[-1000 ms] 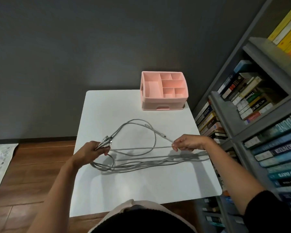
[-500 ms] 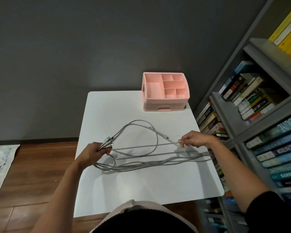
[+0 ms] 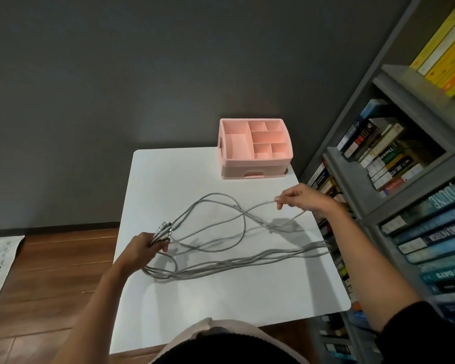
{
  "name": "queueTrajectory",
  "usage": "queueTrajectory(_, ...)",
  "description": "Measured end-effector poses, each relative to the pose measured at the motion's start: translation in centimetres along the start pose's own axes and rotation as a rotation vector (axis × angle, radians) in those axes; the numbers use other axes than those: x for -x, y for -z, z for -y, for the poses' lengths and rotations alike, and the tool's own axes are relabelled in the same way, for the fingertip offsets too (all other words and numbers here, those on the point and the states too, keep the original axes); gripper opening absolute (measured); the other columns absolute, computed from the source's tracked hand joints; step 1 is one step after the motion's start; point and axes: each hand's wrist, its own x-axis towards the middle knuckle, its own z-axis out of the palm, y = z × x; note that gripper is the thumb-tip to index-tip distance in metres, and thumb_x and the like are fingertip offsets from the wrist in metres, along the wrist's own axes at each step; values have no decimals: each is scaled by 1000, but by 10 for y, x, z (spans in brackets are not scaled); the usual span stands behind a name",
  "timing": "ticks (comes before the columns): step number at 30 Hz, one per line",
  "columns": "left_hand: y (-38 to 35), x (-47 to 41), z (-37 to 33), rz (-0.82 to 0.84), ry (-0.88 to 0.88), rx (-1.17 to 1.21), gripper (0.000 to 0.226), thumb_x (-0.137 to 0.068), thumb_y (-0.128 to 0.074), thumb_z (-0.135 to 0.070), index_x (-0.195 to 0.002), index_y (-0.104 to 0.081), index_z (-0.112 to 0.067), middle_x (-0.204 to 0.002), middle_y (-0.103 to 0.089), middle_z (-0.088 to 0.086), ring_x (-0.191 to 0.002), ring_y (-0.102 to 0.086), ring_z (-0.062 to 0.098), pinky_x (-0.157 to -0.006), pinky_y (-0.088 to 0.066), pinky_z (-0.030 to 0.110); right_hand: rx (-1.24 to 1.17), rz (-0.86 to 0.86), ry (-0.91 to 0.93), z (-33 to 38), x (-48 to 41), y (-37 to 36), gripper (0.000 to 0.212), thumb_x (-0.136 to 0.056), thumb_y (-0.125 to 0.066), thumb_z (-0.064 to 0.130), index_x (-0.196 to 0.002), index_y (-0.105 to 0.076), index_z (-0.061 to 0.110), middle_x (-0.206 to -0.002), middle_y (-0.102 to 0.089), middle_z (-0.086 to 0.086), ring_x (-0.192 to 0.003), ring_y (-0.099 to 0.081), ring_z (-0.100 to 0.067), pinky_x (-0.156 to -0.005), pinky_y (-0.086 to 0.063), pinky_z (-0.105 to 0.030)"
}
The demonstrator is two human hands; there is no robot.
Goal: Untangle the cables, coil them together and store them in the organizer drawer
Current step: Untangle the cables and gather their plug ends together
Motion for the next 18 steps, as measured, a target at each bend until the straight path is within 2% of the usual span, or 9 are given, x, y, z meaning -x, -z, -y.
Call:
queueTrajectory(2, -5, 1, 3, 7, 7, -1, 31, -92, -61, -22, -62, -65, -19, -50, -43, -4, -46, -37, 13, -45, -30, 15, -6, -38, 78, 23, 0, 7, 26, -91, -62, 28, -92, -74, 5, -103, -68, 8, -90, -57, -7, -63, -42, -4)
queueTrajectory(4, -8, 0, 3, 2, 7, 6, 30, -93, -60, -23, -64, -65, -18, -51, -43, -3, -46, -36, 12, -46, -29, 16, 11, -89, 151, 44, -2, 15, 23, -89, -65, 31, -89, -76, 11, -94, -71, 15, -96, -62, -9, -80, -48, -18)
queueTrajectory(5, -8, -1, 2, -3, 9, 17, 29, -93, -60, -23, -65, -66, -17, -51, -42, -2, -45, -34, 12, -45, -28, 16, 30, -114, 180, 53, -2, 17, 21, -88, -66, 32, -86, -77, 15, -85, -72, 17, -91, -64, -7, -79, -48, -24)
queueTrajectory(7, -5, -3, 0, -17, 18, 37, 29, -94, -59, -24, -67, -67, -16, -51, -39, -2, -44, -32, 12, -45, -27, 18, 51, -163, 238, 68, -3, 19, 18, -88, -66, 34, -82, -78, 22, -71, -70, 15, -69, -60, -9, -66, -40, -23)
queueTrajectory(9, -1, -5, -4, -41, 25, 49, 29, -93, -59, -26, -68, -68, -16, -52, -38, -2, -46, -31, 13, -48, -26, 23, 37, -190, 295, 82, -2, 20, 17, -89, -66, 32, -83, -78, 21, -60, -65, 14, -54, -44, -3, -55, -31, -16)
queueTrajectory(11, 1, -6, -7, -50, 26, 66, 28, -93, -59, -25, -70, -69, -14, -52, -38, -2, -46, -31, 13, -48, -26, 24, 36, -193, 319, 92, -2, 22, 18, -88, -66, 32, -84, -78, 19, -68, -69, 10, -54, -42, 1, -50, -29, -13)
queueTrajectory(13, 1, -6, -8, -42, 27, 72, 27, -93, -59, -24, -72, -70, -12, -52, -37, -3, -44, -29, 11, -46, -25, 22, 69, -177, 316, 95, -2, 23, 18, -88, -67, 33, -83, -78, 20, -78, -72, 4, -60, -46, -2, -52, -32, -15)
queueTrajectory(16, -2, -6, -6, -46, 40, 99, 27, -94, -58, -24, -73, -69, -10, -51, -36, -4, -41, -28, 10, -46, -25, 25, 156, -245, 306, 92, -4, 25, 17, -84, -69, 37, -76, -78, 25, -76, -70, -9, -62, -46, -17, -58, -35, -30)
queueTrajectory(18, -2, -8, -8, -56, 45, 137, 28, -95, -58, -24, -73, -68, -11, -50, -36, -6, -41, -28, 11, -45, -25, 25, 239, -353, 273, 86, -7, 27, 19, -82, -69, 44, -74, -76, 28, -75, -68, -9, -67, -53, -25, -61, -43, -38)
